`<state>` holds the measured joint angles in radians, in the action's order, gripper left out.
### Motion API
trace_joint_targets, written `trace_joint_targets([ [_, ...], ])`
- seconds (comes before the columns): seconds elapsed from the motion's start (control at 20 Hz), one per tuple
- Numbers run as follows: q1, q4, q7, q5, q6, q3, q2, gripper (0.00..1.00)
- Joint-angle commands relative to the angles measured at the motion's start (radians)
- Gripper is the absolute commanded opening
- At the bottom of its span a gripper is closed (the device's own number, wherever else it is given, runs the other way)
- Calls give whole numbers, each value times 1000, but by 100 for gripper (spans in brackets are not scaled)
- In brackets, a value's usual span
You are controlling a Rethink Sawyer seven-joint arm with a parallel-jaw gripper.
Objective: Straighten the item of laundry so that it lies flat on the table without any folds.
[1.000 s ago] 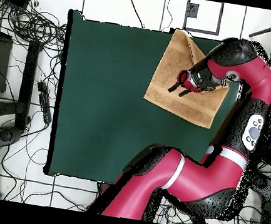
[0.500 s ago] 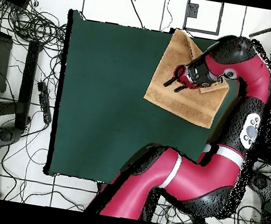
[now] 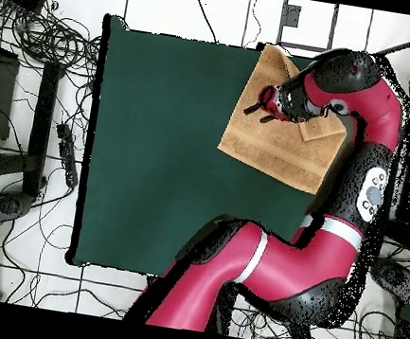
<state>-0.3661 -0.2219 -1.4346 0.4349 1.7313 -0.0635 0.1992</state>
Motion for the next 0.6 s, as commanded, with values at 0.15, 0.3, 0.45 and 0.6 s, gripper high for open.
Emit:
trace_joint_targets([
  [0.15, 63, -67, -253, 43, -141, 59, 39, 100],
  [0.3, 70, -74, -252, 44, -107, 52, 39, 100],
  [0.45, 76, -62, -256, 50, -88, 46, 55, 100],
  [0.6, 77, -51, -244, 48, -68, 35, 64, 100],
])
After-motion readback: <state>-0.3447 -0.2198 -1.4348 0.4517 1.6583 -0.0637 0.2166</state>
